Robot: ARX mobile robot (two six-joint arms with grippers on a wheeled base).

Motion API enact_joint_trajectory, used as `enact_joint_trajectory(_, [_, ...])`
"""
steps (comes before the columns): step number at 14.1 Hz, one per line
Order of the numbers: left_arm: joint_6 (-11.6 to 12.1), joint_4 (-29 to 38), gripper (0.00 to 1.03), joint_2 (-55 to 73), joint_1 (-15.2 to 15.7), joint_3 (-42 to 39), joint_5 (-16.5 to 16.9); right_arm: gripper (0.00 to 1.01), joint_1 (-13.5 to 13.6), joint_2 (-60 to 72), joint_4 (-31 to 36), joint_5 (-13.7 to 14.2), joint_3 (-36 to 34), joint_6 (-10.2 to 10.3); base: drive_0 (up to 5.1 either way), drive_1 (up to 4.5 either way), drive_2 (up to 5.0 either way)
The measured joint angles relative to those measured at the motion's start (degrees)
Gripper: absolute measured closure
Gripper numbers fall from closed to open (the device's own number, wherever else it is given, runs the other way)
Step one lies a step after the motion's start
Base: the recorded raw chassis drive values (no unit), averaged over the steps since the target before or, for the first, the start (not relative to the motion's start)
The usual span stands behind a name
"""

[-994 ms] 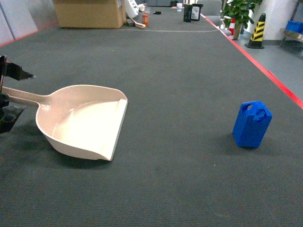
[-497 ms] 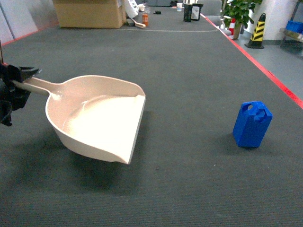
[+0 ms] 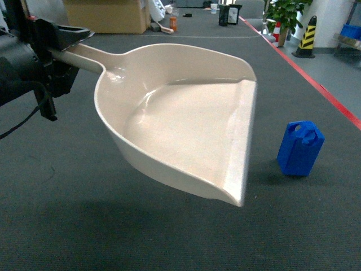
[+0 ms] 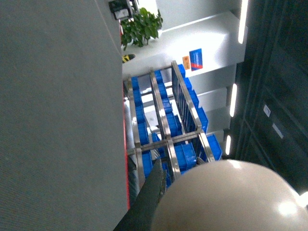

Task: Place part in tray to right shelf

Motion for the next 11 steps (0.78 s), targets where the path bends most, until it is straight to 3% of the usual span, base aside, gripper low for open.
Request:
enact_joint_trajectory(4, [-1.14, -0.04, 0.89, -1.22, -7.85, 1.2, -2.45, 0.03, 0.0, 0.0, 0.02, 0.0, 0.0, 0.0, 0.0, 0.0, 0.0])
enact_joint_trajectory(5, [-2.71, 0.17, 0.9, -0.83, -9.18, 3.21, -3.67, 0.03, 0.0, 0.0, 0.02, -0.02, 0.0, 0.0, 0.0, 0.0, 0.0])
enact_joint_trajectory(7, [-4.85, 0.09, 0.91, -0.48, -10.08, 4.2, -5.57, 0.03, 0.0, 0.0, 0.0, 0.0, 0.0, 0.0, 0.0, 0.0, 0.0])
enact_joint_trajectory(11, [-5.11, 0.0, 0.91, -0.48, -10.82, 4.2, -6.01, 0.03, 0.0, 0.0, 0.02, -0.02, 0.0, 0.0, 0.0, 0.0, 0.0])
